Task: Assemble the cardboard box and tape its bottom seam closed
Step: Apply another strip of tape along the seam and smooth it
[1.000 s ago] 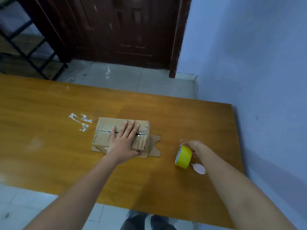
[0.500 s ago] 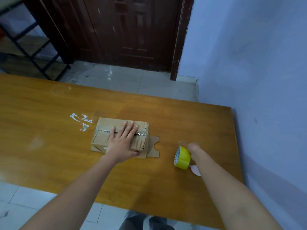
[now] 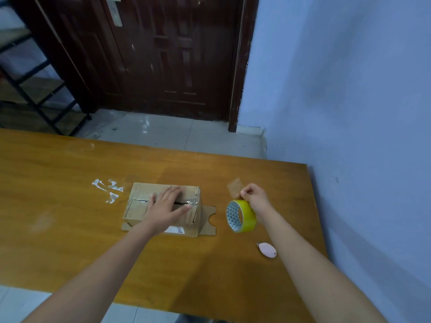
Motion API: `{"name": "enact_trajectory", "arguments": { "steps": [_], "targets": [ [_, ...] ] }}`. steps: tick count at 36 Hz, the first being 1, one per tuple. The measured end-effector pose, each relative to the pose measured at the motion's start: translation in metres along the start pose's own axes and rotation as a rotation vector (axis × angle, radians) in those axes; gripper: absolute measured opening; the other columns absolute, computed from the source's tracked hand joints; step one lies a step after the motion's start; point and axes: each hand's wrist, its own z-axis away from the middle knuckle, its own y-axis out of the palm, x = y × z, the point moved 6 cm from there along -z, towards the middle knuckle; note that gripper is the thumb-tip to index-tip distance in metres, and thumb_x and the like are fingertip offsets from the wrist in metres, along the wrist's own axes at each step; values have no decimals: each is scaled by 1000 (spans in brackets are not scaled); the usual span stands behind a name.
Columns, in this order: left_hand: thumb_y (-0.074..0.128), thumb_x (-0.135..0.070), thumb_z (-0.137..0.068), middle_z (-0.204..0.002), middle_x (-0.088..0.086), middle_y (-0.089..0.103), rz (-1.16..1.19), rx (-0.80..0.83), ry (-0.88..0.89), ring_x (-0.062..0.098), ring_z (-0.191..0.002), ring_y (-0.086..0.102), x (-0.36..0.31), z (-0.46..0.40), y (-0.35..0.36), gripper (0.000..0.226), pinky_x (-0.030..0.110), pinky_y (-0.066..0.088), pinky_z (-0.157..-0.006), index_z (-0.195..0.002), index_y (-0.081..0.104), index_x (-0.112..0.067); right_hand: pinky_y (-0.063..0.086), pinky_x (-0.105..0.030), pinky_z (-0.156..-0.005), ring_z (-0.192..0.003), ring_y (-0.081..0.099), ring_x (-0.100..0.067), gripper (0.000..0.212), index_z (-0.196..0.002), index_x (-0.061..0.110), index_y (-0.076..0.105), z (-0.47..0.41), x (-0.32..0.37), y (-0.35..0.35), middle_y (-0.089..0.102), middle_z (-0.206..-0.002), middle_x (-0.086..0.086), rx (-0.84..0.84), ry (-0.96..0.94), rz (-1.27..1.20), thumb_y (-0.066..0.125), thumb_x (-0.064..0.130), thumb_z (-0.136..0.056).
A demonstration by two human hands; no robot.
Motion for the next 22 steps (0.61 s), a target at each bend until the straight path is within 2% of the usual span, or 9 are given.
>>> {"name": "enact_trajectory", "arguments": {
  "steps": [2,4,7,10,12,14,17,19,22],
  "targets": [
    [24,-80,-74,-148,-3,35,-9,-43,-45,16,-137,23,-14,-3,-7,91,44,13,-114,-142,35,-22,44,-30,-69,-67,55,-15,30,-67,13,45,5,16,1,59,-70,-4,5,-48,0,54,-3,-90],
    [41,-68,-85,-142,4,43,83,-55,-64,21,-133,32,-32,-9,-9,76,41,27,-108,-140,39,-15,43,-30,-71,-68,54,-18,30,-66,13,46,8,31,4,58,-69,-5,17,-97,9,55,-5,-89],
    [55,-54,-86,-134,5,49,352,-46,-48,20,-123,46,-67,-16,-12,69,36,40,-101,-138,41,-12,46,-31,-74,-70,57,-18,28,-67,12,47,17,57,11,59,-72,-7,73,-171,25,55,-5,-88],
    [60,-49,-84,-120,3,57,658,-39,-40,17,-109,54,-99,-24,-17,62,28,45,-87,-132,47,-12,48,-17,-63,-58,60,-4,30,-67,10,46,23,78,18,60,-69,-6,132,-245,20,53,-10,-88],
    [62,-38,-87,-109,7,63,863,-54,-54,18,-99,60,-114,-30,-23,42,27,48,-79,-118,56,-11,47,-12,-58,-51,59,3,30,-67,9,45,27,90,23,60,-66,-5,162,-279,30,51,-12,-88],
    [61,-28,-90,-87,6,68,1028,-68,-75,20,-80,63,-122,-34,-30,16,26,52,-68,-92,64,-12,47,-11,-56,-51,59,3,30,-68,9,45,30,98,26,60,-63,-2,187,-300,41,51,-13,-88],
    [56,-21,-94,-69,3,65,1077,-84,-146,19,-60,63,-124,-37,-40,23,25,52,-54,-73,61,-14,44,-10,-56,-54,58,-2,31,-67,10,46,35,107,26,59,-62,1,187,-313,83,52,-13,-87],
    [53,-22,-95,-65,4,63,1016,-85,-158,19,-48,60,-126,-36,-45,23,25,48,-52,-74,57,-15,43,-16,-60,-60,54,-9,31,-67,12,46,37,112,26,58,-64,-1,183,-314,118,54,-10,-87],
    [47,-27,-98,-71,11,62,901,-102,-166,21,-47,56,-131,-36,-49,22,29,49,-51,-79,54,-16,42,-25,-66,-65,53,-14,28,-69,14,48,41,118,24,60,-69,-3,208,-317,158,56,-5,-88]
  ]
}}
